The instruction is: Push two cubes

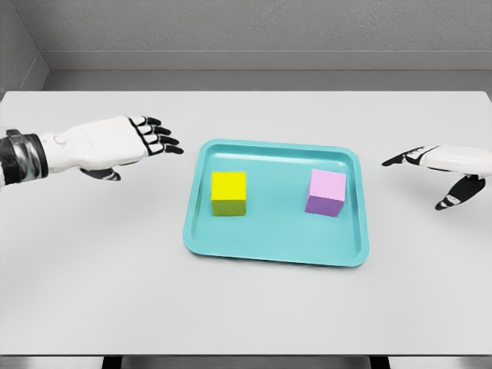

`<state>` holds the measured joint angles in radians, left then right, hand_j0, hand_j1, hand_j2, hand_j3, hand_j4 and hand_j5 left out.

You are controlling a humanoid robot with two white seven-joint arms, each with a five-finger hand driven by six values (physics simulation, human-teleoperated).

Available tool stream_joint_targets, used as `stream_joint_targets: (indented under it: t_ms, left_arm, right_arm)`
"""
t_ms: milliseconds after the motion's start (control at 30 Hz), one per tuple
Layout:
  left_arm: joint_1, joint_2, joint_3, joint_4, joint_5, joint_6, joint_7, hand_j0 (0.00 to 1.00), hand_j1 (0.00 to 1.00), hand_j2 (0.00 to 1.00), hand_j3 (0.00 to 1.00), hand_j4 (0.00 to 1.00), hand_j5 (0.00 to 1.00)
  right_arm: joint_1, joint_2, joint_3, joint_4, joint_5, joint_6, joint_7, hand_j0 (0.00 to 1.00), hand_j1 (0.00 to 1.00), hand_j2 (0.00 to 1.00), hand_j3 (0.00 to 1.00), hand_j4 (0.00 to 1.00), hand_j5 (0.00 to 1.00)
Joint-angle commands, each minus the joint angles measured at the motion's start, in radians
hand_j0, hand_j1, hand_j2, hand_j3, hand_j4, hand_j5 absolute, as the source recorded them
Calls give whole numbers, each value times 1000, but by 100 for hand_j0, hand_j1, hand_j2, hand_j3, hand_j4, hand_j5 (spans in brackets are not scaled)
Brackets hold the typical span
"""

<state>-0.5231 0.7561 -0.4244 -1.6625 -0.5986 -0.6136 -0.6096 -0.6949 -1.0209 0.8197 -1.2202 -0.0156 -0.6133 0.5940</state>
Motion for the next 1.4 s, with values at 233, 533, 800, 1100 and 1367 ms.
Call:
stream_joint_targets:
  t_ms: [233, 533, 800, 1100, 1367]
  left_arm:
    - [6, -8, -76, 90, 194, 3, -1, 100, 100, 100, 100, 100, 100]
    - [-21, -89, -83, 174, 63, 3, -1, 50, 50, 50, 50, 50, 50]
    - [-37, -103, -122, 116, 48, 3, -1, 55, 55, 55, 55, 55, 55]
    - [-38, -144, -126, 171, 48, 3, -1, 56, 56, 56, 56, 56, 56]
    - [-52, -146, -126, 159, 54, 3, -1, 55, 55, 55, 55, 55, 55]
  right_arm:
    - [-6, 5, -14, 30, -1, 2, -8, 100, 100, 100, 100, 100, 100]
    - [-8, 21, -8, 24, 25, 2, 7, 16, 16, 16, 16, 16, 16]
    - [-49, 93, -10, 24, 206, 2, 17, 12, 12, 12, 12, 12, 12]
    - [-69, 151, 15, 19, 321, 2, 17, 12, 12, 12, 12, 12, 12]
    - [-146, 196, 110, 25, 358, 2, 17, 12, 12, 12, 12, 12, 12]
